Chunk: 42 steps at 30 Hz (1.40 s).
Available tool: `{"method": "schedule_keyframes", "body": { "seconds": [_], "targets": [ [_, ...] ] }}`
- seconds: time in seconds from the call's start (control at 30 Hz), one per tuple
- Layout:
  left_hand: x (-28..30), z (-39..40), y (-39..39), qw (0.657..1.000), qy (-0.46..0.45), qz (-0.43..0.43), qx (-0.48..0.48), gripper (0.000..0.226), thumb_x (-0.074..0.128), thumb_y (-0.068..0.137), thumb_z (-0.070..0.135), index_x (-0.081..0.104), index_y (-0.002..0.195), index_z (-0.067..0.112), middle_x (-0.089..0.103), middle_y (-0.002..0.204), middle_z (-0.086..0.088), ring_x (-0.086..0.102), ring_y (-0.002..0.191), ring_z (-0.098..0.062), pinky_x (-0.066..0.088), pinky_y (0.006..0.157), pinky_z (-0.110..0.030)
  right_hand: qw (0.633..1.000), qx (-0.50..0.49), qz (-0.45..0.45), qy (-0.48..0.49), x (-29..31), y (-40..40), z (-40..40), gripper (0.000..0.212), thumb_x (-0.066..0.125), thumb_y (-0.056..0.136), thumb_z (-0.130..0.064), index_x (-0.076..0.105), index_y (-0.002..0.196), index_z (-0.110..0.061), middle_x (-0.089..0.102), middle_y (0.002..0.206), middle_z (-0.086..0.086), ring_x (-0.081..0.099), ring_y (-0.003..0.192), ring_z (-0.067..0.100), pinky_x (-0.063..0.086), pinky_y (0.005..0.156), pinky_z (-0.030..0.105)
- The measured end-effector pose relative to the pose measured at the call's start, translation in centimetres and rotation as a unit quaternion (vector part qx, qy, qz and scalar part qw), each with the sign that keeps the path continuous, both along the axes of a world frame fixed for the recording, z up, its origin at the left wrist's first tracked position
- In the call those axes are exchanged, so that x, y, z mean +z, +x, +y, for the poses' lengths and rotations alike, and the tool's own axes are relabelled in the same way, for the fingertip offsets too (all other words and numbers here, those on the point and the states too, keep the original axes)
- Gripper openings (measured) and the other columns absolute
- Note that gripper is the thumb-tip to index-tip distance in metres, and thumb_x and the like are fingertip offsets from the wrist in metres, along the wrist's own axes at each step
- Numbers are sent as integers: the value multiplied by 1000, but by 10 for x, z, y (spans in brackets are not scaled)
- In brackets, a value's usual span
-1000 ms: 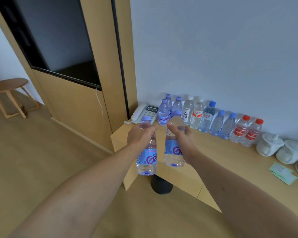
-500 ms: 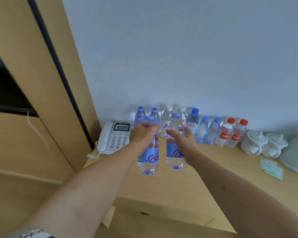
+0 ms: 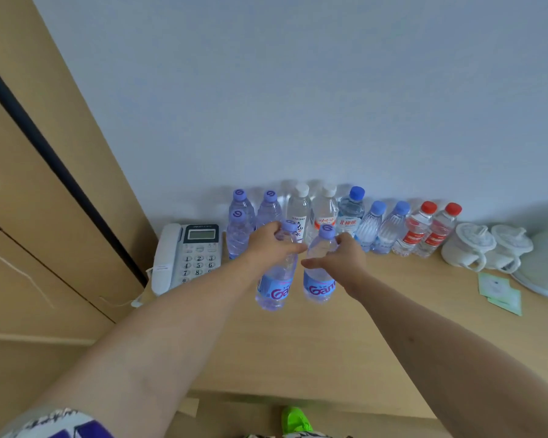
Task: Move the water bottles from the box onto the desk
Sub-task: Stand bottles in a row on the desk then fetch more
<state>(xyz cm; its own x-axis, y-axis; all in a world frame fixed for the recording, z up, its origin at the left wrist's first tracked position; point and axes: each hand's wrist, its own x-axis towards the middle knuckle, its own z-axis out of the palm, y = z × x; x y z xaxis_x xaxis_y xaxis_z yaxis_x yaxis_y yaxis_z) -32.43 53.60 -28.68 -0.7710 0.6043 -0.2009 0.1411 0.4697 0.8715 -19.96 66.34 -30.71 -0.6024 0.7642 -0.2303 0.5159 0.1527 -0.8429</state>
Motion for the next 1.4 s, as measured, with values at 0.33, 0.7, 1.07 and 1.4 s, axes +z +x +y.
{"method": "schedule_keyframes", "body": {
  "seconds": [0.33,0.7,1.07,1.4],
  "targets": [
    [9,9,-20,991,-109,54,-55,43,92,65,2,75,100,20,71,98,1,63,87,-13,44,58,-14,997,70,16,-26,-1,-25,19,67,96,60,-30,57,113,-26,64,99,-12,63,91,9,51,74,27],
    [13,20,-31,967,-175,174,-69,41,89,71,10,73,108,16,63,96,-2,63,94,-24,46,72,-28,994,86,-36,63,8,-48,31,34,92,68,-37,77,87,-13,73,79,5,63,72,16,50,61,29],
    [16,14,-47,955,-178,218,-97,48,88,69,0,73,112,14,69,105,-9,61,93,-24,41,71,-26,994,73,-5,80,3,-73,16,35,93,68,-31,75,85,-6,73,77,9,61,69,19,55,66,38],
    [13,21,-59,952,-155,246,-100,34,80,76,-3,73,105,12,68,103,-13,57,90,-24,41,71,-29,997,41,11,66,4,-81,17,28,89,71,-28,73,79,-7,66,65,3,57,62,16,45,55,27]
  ]
}}
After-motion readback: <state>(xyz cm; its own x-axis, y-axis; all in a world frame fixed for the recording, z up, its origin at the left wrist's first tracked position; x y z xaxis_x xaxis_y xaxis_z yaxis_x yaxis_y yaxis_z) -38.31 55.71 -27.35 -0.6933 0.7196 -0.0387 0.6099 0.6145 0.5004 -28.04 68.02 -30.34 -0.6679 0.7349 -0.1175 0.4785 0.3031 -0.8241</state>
